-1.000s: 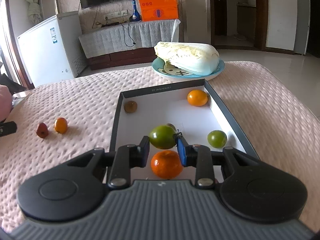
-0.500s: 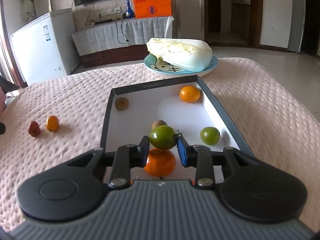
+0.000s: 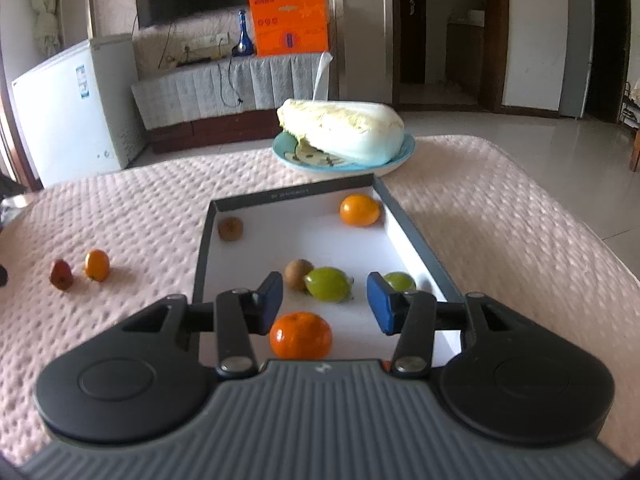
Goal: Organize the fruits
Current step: 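Move the right gripper to the orange on the bed and grasp it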
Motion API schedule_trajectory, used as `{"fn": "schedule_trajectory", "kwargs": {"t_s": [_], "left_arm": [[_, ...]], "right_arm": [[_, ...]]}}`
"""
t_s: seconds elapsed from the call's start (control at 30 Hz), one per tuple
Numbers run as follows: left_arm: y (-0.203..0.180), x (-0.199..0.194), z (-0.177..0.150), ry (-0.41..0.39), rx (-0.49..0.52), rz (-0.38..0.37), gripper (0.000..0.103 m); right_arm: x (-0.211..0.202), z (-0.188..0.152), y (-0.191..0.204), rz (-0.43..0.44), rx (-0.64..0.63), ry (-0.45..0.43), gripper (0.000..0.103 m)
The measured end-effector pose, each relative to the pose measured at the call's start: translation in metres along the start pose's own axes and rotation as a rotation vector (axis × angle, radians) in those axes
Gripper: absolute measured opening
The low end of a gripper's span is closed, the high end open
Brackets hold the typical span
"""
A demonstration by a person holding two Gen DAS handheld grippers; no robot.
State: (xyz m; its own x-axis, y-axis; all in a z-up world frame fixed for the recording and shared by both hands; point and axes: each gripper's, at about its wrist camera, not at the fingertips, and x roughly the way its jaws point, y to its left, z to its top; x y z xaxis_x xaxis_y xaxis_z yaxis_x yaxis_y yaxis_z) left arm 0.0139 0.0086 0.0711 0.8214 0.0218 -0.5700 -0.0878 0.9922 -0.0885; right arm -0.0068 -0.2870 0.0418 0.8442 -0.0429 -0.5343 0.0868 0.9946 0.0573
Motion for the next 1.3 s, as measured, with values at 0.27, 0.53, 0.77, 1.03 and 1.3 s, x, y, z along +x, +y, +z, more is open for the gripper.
{"fn": "schedule_trajectory", "kwargs": {"t_s": [0.27, 0.53, 0.77, 1.03, 1.3], "left_arm": [[0.004, -0.004, 0.003, -0.017, -0.012, -0.009, 0.067], [0.006, -0.001, 0.001, -0.007, -0.002, 0.012, 0.067], [0.01, 0.005, -0.001, 0.009, -0.005, 0.029, 0.067], [0.014, 0.005, -0.002, 0.005, -0.009, 0.028, 0.067], [0.027, 0.009, -0.006, 0.015, -0.015, 0.04, 0.067]], "right_arm": [[-0.015, 0.004, 0.018, 0.068, -0.011, -0.089, 0.049], [-0.024, 0.003, 0.062, 0.209, -0.088, -0.099, 0.049], [-0.031, 0.0, 0.093, 0.309, -0.157, -0.087, 0.049], [-0.027, -0.003, 0.11, 0.338, -0.18, -0.066, 0.049], [-0.016, -0.011, 0.125, 0.356, -0.221, -0.04, 0.049]]}}
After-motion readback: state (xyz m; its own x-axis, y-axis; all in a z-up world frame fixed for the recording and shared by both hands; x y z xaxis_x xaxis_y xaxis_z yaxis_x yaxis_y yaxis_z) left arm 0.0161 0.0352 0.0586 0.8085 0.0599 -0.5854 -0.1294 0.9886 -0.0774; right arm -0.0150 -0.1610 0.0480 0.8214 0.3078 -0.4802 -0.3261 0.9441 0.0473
